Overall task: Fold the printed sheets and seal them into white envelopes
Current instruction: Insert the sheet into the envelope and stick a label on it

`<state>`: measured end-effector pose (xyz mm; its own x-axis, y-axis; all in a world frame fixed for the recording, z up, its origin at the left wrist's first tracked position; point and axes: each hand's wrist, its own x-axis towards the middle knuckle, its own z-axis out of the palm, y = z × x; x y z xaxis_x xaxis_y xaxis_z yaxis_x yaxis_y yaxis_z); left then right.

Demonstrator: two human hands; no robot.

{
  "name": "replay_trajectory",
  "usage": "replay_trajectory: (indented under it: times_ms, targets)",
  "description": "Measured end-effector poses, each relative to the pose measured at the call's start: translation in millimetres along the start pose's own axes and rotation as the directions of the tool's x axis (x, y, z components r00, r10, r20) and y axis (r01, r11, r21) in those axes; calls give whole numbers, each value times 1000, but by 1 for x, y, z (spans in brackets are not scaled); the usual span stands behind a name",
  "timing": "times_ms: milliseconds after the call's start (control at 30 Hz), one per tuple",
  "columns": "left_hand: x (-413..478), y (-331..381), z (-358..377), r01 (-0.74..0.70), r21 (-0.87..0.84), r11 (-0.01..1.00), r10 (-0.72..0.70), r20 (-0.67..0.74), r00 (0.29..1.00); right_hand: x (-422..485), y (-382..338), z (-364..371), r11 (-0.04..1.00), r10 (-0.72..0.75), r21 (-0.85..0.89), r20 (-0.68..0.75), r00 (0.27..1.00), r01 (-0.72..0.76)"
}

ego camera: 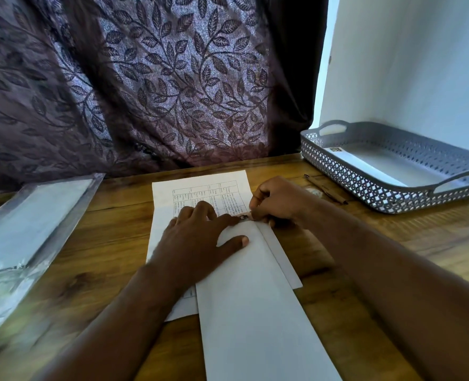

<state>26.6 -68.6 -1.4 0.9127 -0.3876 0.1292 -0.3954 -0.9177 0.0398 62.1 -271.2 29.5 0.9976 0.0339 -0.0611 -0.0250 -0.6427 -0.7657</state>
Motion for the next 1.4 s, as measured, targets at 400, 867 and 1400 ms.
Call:
replay_trajectory:
  times_ms: [400,867,1400]
  targets:
    - [-2,5,-4,-5,1,1000,5,13,1000,2,1,3,1000,12,14,-17,1000,-12]
    - [-4,5,-5,1,-18,1000,-1,14,1000,1,-2,9,984,-31,-178,-112,993,11]
    - [-3,8,-9,17,7,1000,-18,37,999,-2,-6,0,992,-5,-124,62,998,13]
